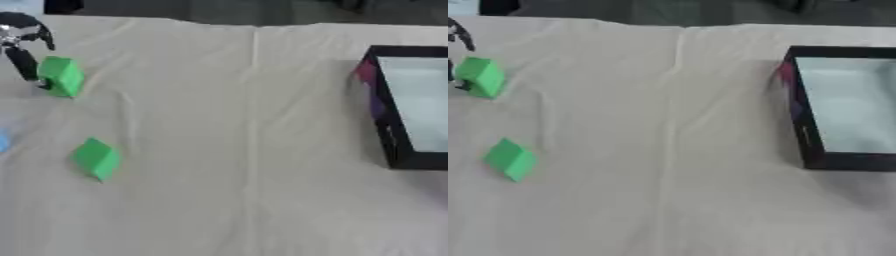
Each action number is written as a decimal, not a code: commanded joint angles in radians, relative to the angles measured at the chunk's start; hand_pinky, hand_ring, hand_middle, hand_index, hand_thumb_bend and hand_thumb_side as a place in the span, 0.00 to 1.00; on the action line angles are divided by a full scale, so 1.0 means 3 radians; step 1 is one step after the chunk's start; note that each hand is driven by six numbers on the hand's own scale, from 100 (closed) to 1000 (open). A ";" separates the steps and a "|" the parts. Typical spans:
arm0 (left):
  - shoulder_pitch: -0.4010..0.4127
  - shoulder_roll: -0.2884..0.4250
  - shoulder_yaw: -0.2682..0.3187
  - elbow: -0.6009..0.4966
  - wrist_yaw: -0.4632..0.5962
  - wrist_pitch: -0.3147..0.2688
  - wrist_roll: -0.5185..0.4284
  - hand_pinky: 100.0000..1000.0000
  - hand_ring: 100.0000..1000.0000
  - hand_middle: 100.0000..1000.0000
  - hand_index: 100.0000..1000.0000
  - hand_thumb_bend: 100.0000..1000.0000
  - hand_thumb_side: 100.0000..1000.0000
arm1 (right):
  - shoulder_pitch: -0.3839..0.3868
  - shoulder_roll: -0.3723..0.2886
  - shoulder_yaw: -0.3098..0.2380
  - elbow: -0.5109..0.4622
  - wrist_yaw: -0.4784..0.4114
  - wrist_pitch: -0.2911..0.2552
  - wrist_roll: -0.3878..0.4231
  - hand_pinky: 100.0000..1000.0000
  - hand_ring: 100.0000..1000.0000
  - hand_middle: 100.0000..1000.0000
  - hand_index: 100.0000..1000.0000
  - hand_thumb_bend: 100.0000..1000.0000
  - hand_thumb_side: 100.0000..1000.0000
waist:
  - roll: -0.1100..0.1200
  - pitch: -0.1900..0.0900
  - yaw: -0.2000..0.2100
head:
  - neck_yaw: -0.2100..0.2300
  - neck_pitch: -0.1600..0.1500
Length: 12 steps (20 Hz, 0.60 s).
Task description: Pick up the objects with one hand, pass them to the other hand, and then place them into the box on the other side of the table.
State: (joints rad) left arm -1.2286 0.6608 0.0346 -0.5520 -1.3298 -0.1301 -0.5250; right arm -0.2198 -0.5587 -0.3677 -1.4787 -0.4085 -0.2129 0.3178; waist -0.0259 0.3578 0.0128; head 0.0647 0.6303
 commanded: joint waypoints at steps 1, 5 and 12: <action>-0.0033 0.0088 0.0031 -0.0019 0.0003 -0.0008 -0.0001 0.84 0.84 0.82 0.76 0.56 0.00 | -0.0015 -0.0078 -0.0018 -0.0026 0.0025 -0.0001 -0.0013 1.00 0.93 0.96 0.89 0.00 0.47 | 0.0003 -0.0047 -0.0016 | 0.0002 -0.0043; -0.0028 0.0094 0.0035 -0.0010 -0.0019 -0.0008 -0.0017 0.83 0.83 0.81 0.74 0.56 0.00 | -0.0008 -0.0073 -0.0013 -0.0019 0.0043 -0.0006 -0.0011 1.00 0.93 0.96 0.89 0.00 0.47 | 0.0004 -0.0032 -0.0027 | 0.0005 -0.0044; -0.0015 0.0079 0.0052 0.0009 -0.0023 0.0015 0.0025 0.83 0.83 0.82 0.72 0.57 0.00 | -0.0005 -0.0053 -0.0004 -0.0007 0.0072 -0.0005 -0.0009 1.00 0.93 0.95 0.89 0.00 0.47 | 0.0003 -0.0015 -0.0047 | 0.0026 -0.0057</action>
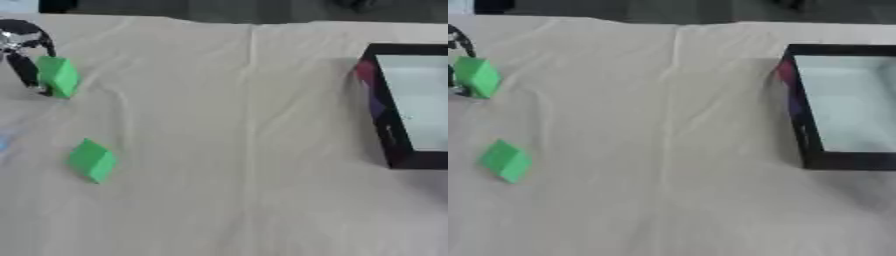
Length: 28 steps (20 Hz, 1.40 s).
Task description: Pick up the objects with one hand, pass them to the other hand, and then place them into the box on the other side of the table.
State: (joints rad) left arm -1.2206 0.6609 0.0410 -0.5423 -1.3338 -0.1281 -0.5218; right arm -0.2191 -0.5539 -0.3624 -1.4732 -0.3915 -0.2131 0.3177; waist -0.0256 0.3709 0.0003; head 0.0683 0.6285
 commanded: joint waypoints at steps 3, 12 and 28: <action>-0.0041 0.0073 0.0030 -0.0012 -0.0039 0.0021 -0.0002 0.83 0.83 0.82 0.71 0.57 0.00 | -0.0004 -0.0064 -0.0024 -0.0016 0.0026 -0.0005 -0.0015 1.00 0.93 0.95 0.89 0.00 0.47 | 0.0001 -0.0053 -0.0011 | 0.0030 -0.0046; -0.0032 0.0065 0.0029 0.0024 -0.0079 0.0035 -0.0121 0.78 0.76 0.69 0.56 0.60 0.00 | 0.0011 -0.0054 -0.0029 0.0000 0.0044 -0.0013 -0.0023 1.00 0.93 0.95 0.89 0.00 0.47 | -0.0001 -0.0055 -0.0012 | 0.0051 -0.0027; -0.0092 0.0055 0.0020 -0.0156 0.0127 -0.0019 0.0144 0.68 0.64 0.47 0.51 0.53 0.00 | 0.0039 -0.0093 -0.0027 0.0003 -0.0009 -0.0001 -0.0016 1.00 0.93 0.96 0.89 0.00 0.47 | 0.0000 -0.0163 0.0028 | 0.0049 0.0052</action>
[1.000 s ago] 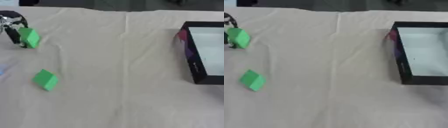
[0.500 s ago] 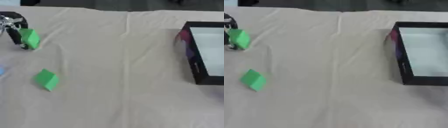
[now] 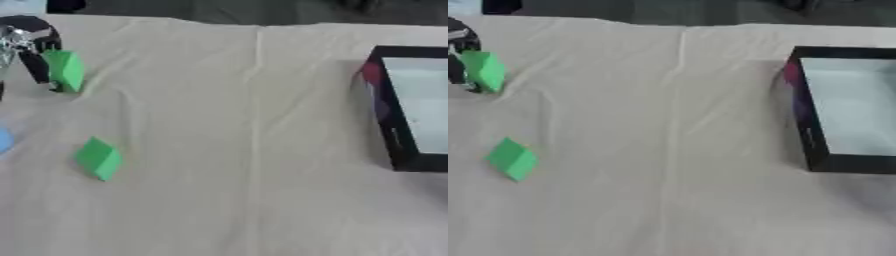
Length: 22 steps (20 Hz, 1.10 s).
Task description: Pick up the objects with one hand, pass them to the other hand, and then place them into the box on the other side of the table.
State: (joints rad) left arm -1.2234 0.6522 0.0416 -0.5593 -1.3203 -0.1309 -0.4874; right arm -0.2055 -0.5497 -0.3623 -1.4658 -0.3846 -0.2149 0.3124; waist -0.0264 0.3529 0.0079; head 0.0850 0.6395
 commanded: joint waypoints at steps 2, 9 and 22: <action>-0.0083 0.0084 0.0005 -0.0122 0.0159 -0.0025 0.0018 0.68 0.64 0.46 0.51 0.52 0.00 | -0.0013 -0.0115 -0.0026 -0.0023 -0.0048 0.0010 0.0003 1.00 0.93 0.96 0.89 0.00 0.47 | 0.0002 -0.0116 0.0010 | -0.0021 0.0020; -0.0069 0.0098 -0.0022 -0.0262 0.0475 -0.0109 0.0043 0.67 0.62 0.46 0.50 0.45 0.00 | -0.0031 -0.0135 -0.0028 -0.0036 -0.0098 0.0029 0.0007 1.00 0.93 0.96 0.89 0.00 0.47 | 0.0000 -0.0155 0.0031 | -0.0044 0.0010; 0.0143 0.0125 -0.0097 -0.0456 0.1676 -0.0176 0.0209 0.64 0.54 0.44 0.48 0.19 0.00 | -0.0170 -0.0248 -0.0004 -0.0105 -0.0274 0.0044 -0.0019 1.00 0.93 0.96 0.90 0.00 0.47 | -0.0007 -0.0231 0.0068 | -0.0120 0.0081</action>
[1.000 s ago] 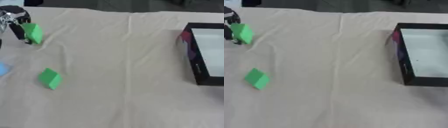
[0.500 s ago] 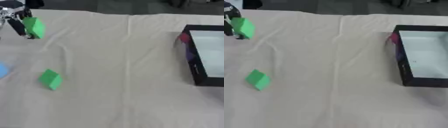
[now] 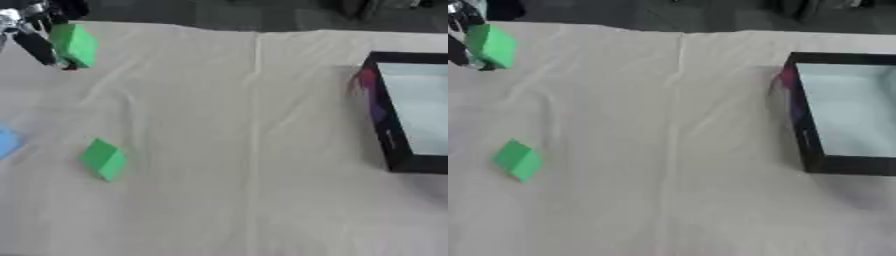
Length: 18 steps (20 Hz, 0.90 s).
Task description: Pick up the objects with one hand, pass them to the other hand, and then place them into the box on the other side of the table.
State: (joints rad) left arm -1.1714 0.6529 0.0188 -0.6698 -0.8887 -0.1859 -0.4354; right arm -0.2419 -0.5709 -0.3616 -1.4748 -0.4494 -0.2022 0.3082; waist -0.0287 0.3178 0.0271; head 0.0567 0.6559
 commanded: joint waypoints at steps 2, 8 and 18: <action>0.0015 0.0121 -0.0031 -0.0126 0.0412 0.0031 0.0095 0.64 0.54 0.45 0.48 0.14 0.00 | -0.0078 -0.0201 0.0001 -0.0090 -0.0085 0.0004 -0.0008 1.00 0.93 0.96 0.90 0.00 0.47 | 0.0002 -0.0122 0.0008 | -0.0034 0.0049; 0.0209 0.0092 -0.0090 -0.0244 0.1008 0.0079 0.0323 0.63 0.52 0.45 0.49 0.02 0.00 | -0.0222 -0.0285 0.0024 -0.0161 -0.0174 0.0035 -0.0036 1.00 0.94 0.97 0.90 0.00 0.47 | 0.0031 -0.0158 -0.0003 | -0.0054 0.0090; 0.0547 -0.0099 -0.0119 -0.0713 0.1308 0.0326 0.1001 0.61 0.51 0.45 0.48 0.00 0.00 | -0.0540 -0.0412 0.0128 -0.0334 -0.0252 0.0106 0.0027 1.00 0.96 0.99 0.93 0.00 0.48 | 0.0092 -0.0212 -0.0007 | -0.0074 0.0118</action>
State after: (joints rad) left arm -0.9937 0.6108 -0.0167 -0.8504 -0.5024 -0.0971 -0.1627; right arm -0.3898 -0.6431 -0.3222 -1.5498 -0.5161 -0.1720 0.3121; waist -0.0010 0.2805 0.0259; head 0.0380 0.6849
